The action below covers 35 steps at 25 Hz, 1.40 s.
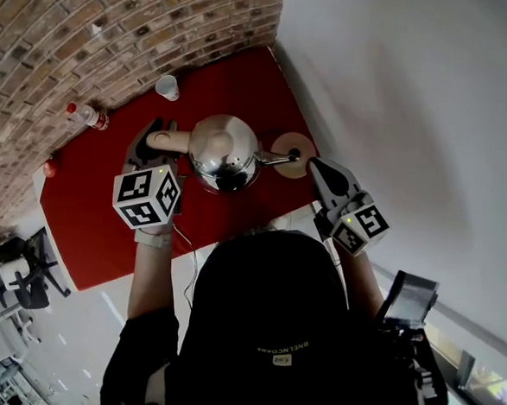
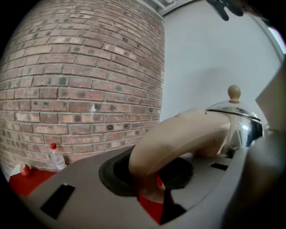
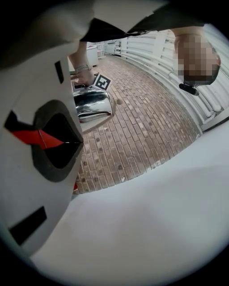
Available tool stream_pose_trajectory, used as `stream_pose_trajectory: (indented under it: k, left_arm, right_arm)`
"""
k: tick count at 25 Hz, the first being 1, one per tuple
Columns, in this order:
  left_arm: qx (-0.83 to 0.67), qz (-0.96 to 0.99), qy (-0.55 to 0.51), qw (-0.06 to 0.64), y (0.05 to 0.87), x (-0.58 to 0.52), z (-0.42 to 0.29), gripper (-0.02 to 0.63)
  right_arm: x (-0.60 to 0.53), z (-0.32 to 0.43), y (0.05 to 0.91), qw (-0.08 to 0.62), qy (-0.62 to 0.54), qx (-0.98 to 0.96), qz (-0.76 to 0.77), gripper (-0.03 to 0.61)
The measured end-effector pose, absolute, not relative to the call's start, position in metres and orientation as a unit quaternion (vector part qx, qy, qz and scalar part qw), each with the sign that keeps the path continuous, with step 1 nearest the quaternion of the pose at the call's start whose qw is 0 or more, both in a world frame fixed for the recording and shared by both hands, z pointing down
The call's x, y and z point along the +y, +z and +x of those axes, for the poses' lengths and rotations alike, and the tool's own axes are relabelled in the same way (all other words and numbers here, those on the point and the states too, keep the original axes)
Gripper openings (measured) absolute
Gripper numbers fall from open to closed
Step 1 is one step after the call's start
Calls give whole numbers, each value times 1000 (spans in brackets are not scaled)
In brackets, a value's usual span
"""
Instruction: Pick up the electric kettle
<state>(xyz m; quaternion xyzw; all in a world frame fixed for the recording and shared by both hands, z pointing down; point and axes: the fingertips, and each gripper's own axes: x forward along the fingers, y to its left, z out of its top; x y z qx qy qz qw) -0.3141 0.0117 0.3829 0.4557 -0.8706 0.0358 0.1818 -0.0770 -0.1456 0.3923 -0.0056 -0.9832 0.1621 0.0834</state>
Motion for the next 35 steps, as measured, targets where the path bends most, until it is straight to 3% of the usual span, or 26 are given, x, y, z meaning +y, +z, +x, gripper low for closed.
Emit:
stream_pose_trajectory:
  k: [35]
  left_arm:
    - [-952,245,-21,184,373,217,-306,103]
  right_arm:
    - [-52,-185,394,110,147,-961,-208,8]
